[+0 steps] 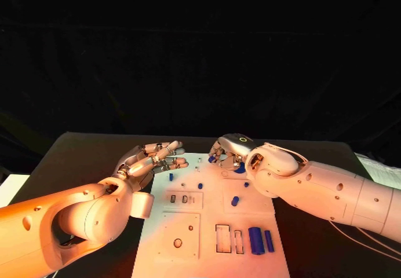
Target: Assemble the parts on the task board
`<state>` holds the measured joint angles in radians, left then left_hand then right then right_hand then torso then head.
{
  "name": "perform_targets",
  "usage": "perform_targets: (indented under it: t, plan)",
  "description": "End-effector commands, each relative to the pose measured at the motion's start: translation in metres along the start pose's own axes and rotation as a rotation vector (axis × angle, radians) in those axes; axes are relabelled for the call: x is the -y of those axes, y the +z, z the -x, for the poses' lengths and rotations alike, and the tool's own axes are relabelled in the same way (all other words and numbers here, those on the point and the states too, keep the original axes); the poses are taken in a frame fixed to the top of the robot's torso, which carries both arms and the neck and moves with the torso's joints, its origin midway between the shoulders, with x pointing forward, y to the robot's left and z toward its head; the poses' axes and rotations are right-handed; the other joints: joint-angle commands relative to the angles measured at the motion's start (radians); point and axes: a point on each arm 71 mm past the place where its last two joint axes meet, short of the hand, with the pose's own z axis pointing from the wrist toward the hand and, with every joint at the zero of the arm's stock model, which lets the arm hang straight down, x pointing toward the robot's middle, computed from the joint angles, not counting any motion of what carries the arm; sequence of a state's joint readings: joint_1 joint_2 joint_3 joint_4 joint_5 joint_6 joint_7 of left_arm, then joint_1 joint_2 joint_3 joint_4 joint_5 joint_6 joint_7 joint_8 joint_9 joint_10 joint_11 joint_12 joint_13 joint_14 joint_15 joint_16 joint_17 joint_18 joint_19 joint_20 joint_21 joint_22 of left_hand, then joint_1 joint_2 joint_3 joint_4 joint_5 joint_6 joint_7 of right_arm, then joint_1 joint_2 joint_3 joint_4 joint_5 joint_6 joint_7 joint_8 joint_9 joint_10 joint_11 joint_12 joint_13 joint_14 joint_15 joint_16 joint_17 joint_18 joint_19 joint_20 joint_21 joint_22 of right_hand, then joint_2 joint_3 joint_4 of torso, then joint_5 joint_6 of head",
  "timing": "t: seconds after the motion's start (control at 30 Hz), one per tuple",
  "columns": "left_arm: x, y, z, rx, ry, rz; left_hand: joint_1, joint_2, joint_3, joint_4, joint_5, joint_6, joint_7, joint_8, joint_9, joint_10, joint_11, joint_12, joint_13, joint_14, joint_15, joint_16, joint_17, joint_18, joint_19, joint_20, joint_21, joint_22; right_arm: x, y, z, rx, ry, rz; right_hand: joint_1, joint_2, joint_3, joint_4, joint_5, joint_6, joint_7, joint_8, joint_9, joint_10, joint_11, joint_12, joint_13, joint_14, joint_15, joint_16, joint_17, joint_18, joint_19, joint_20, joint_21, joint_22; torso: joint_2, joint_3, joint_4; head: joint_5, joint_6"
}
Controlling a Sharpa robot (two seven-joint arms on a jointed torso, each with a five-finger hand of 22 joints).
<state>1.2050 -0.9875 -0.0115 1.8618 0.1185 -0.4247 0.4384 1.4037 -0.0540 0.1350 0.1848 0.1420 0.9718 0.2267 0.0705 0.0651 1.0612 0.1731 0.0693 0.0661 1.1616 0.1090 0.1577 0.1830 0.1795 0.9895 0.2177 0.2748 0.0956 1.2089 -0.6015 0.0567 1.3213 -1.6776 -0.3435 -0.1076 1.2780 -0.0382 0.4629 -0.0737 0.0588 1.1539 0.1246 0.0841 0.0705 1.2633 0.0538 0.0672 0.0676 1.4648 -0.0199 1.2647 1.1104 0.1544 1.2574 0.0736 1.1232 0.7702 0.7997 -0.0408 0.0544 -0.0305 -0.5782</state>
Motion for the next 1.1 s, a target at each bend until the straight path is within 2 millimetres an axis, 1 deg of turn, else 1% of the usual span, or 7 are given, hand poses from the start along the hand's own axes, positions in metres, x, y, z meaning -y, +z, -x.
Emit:
perform_targets:
  t: [0.03, 0.17, 0.47, 0.57, 0.73, 0.97, 1.1]
  plan:
    - [0.001, 0.001, -0.003, -0.025, -0.012, -0.006, -0.012, 0.002, -0.003, -0.004, -0.004, -0.005, 0.005, -0.005, -0.001, -0.009, -0.001, -0.006, -0.001, -0.002, 0.005, -0.005, 0.001, 0.003, 0.000, 0.004, -0.006, -0.001, -0.002, 0.005, 0.001, 0.029, 0.011, -0.007, -0.007, -0.001, 0.000, 0.007, 0.004, 0.008, -0.001, -0.004, 0.021, 0.000, 0.005, -0.004, -0.001, 0.046, -0.005, 0.004, 0.002, -0.013, 0.006, 0.003, 0.007, 0.002, 0.005, -0.0018, 0.0021, -0.001, 0.000]
    - [0.001, 0.001, -0.003, -0.028, -0.013, -0.005, -0.011, 0.002, -0.003, -0.005, -0.004, -0.006, 0.005, -0.005, -0.001, -0.010, -0.001, -0.006, -0.001, -0.002, 0.006, -0.005, 0.002, 0.003, 0.000, 0.004, -0.006, -0.001, -0.005, 0.012, -0.002, 0.025, 0.011, -0.008, -0.007, -0.003, 0.001, 0.011, 0.004, 0.007, 0.000, -0.006, 0.021, -0.002, 0.006, -0.004, -0.002, 0.046, -0.004, 0.006, 0.003, -0.013, 0.006, 0.003, 0.008, 0.003, 0.007, -0.0014, 0.0050, -0.001, -0.002]
    - [0.001, 0.001, -0.003, -0.029, -0.013, -0.003, -0.011, 0.002, -0.003, -0.005, -0.004, -0.006, 0.005, -0.005, -0.001, -0.010, -0.001, -0.006, -0.001, -0.002, 0.006, -0.005, 0.002, 0.003, 0.000, 0.004, -0.006, -0.001, -0.009, 0.020, -0.007, -0.002, 0.010, -0.004, -0.010, -0.008, 0.002, 0.018, 0.004, 0.005, 0.002, -0.008, 0.022, -0.005, 0.008, -0.005, -0.002, 0.046, -0.003, 0.010, 0.007, -0.014, 0.005, 0.004, 0.012, 0.007, 0.012, -0.0050, 0.0112, 0.000, -0.002]
    - [0.001, 0.001, -0.003, -0.027, -0.013, -0.002, -0.011, 0.002, -0.003, -0.005, -0.004, -0.006, 0.005, -0.005, -0.001, -0.010, -0.001, -0.006, -0.001, -0.002, 0.006, -0.005, 0.002, 0.003, 0.000, 0.004, -0.006, -0.001, -0.010, 0.021, -0.008, -0.009, 0.010, -0.004, -0.011, -0.010, 0.002, 0.021, 0.004, 0.004, 0.003, -0.009, 0.022, -0.006, 0.008, -0.004, -0.002, 0.046, -0.002, 0.012, 0.008, -0.014, 0.005, 0.005, 0.013, 0.007, 0.014, -0.0043, 0.0102, -0.001, -0.002]
    - [0.001, 0.001, -0.003, -0.028, -0.013, -0.002, -0.011, 0.002, -0.003, -0.005, -0.004, -0.006, 0.005, -0.005, -0.001, -0.010, -0.001, -0.006, -0.001, -0.002, 0.006, -0.005, 0.002, 0.003, 0.000, 0.004, -0.006, -0.001, -0.009, 0.023, -0.009, -0.017, 0.007, -0.016, -0.012, -0.011, 0.002, 0.023, 0.004, 0.003, 0.003, -0.010, 0.022, -0.007, 0.008, -0.004, -0.002, 0.045, -0.002, 0.012, 0.007, -0.014, 0.005, 0.005, 0.014, 0.008, 0.014, -0.0050, 0.0092, 0.002, -0.001]
    - [0.000, 0.001, -0.005, -0.031, -0.014, -0.001, -0.011, 0.002, -0.003, -0.005, -0.004, -0.006, 0.005, -0.005, -0.001, -0.010, -0.001, -0.006, -0.001, -0.002, 0.006, -0.005, 0.002, 0.003, 0.000, 0.004, -0.006, -0.001, -0.005, 0.028, -0.013, -0.027, -0.004, -0.041, -0.013, -0.013, 0.002, 0.025, 0.004, 0.003, 0.003, -0.011, 0.022, -0.008, 0.009, -0.005, -0.002, 0.045, -0.001, 0.013, 0.008, -0.014, 0.004, 0.006, 0.015, 0.009, 0.016, -0.0053, 0.0123, 0.003, -0.002]
    - [0.000, 0.002, -0.005, -0.031, -0.014, -0.001, -0.011, 0.003, -0.003, -0.006, -0.004, -0.006, 0.005, -0.005, -0.001, -0.012, -0.001, -0.005, -0.001, -0.002, 0.006, -0.007, 0.002, 0.003, 0.000, 0.004, -0.007, -0.002, -0.005, 0.030, -0.014, -0.030, -0.011, -0.047, -0.014, -0.017, 0.002, 0.028, 0.004, 0.000, 0.004, -0.012, 0.022, -0.010, 0.010, -0.005, -0.002, 0.045, -0.001, 0.015, 0.009, -0.014, 0.004, 0.006, 0.016, 0.010, 0.016, -0.0052, 0.0121, 0.005, -0.001]
